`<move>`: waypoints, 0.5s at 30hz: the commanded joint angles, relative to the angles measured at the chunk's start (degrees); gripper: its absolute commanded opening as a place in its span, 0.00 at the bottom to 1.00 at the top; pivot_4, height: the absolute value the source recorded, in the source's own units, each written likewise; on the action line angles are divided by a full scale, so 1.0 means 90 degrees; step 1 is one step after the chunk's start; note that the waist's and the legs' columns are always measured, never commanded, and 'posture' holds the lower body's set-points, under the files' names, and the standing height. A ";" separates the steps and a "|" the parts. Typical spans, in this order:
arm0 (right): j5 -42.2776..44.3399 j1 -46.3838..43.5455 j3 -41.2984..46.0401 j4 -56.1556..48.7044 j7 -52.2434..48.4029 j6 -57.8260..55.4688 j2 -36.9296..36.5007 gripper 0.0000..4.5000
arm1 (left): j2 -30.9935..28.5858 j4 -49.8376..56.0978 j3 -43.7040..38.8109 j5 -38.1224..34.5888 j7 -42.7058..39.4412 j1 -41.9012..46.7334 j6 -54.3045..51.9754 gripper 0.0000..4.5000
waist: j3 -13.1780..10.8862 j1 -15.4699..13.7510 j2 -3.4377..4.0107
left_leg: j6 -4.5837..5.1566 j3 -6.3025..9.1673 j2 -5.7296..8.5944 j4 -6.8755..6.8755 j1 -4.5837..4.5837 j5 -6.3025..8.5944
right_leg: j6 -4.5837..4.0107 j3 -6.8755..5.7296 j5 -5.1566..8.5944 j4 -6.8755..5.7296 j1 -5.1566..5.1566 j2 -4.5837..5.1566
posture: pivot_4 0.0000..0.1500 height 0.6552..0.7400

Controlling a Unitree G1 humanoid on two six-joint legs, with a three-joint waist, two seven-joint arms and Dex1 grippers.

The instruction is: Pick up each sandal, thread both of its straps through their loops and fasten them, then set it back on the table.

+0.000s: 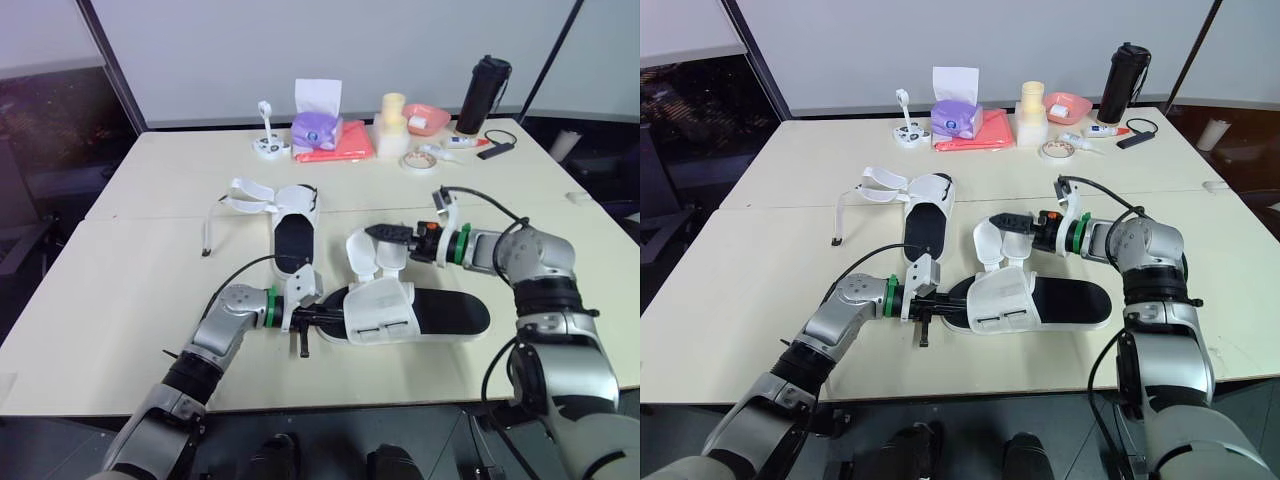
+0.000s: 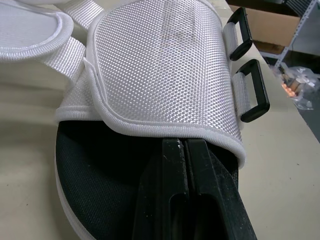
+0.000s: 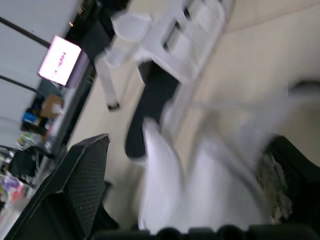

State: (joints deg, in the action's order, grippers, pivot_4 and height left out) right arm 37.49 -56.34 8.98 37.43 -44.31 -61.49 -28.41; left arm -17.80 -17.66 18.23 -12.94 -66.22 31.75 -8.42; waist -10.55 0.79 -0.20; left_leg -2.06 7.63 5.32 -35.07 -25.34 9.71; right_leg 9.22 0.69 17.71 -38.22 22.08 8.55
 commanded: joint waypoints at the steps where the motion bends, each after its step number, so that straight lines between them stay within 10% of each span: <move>1: -0.0094 -0.0513 0.0316 0.0546 -0.0011 0.0426 0.0108 0.99 | 0.0003 0.0022 0.0012 0.0140 0.0100 -0.0064 -0.0089 0.00 | 0.0000 -0.0003 0.0000 | 0.0000 0.0000 0.0000 0.0000 0.0000 0.0000 | 0.0000 0.0000 0.0000 0.0000 0.0000 0.0000 | 1.00 1.00; 15: -0.0054 -0.1086 0.0863 0.0915 -0.0077 0.0441 0.0077 0.99 | 0.0064 0.0012 -0.0038 0.0140 0.0193 -0.0033 -0.0126 0.00 | 0.0001 0.0004 0.0001 | 0.0000 -0.0001 0.0001 0.0003 0.0000 0.0000 | 0.0000 0.0001 0.0000 -0.0001 0.0003 0.0000 | 1.00 1.00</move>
State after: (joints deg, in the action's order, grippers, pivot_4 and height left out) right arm 36.23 -64.72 15.33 48.10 -44.30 -57.15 -27.08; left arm -17.47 -16.97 17.80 -12.95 -65.70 31.38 -9.29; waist -10.54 0.83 -0.19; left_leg -2.07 7.62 5.34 -35.05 -25.34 9.71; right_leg 9.23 0.70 17.71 -38.22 22.11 8.55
